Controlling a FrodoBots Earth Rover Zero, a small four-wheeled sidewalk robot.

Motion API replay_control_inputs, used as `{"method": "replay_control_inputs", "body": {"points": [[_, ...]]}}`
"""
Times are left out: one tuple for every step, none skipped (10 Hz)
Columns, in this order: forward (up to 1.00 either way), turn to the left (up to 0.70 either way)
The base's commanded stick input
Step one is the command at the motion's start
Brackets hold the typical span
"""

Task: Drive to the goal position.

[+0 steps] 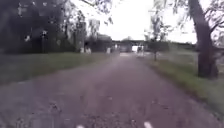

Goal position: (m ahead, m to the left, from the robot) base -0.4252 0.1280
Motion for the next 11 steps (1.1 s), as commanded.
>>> {"method": "replay_control_inputs", "body": {"points": [[0.7,0.0],[0.7,0.0],[0.7,-0.06],[0.7,-0.13],[0.7,-0.2],[0.7,-0.27],[0.7,-0.34],[0.7,-0.25],[0.7,-0.14],[0.7,-0.02],[0.7,0.0]]}}
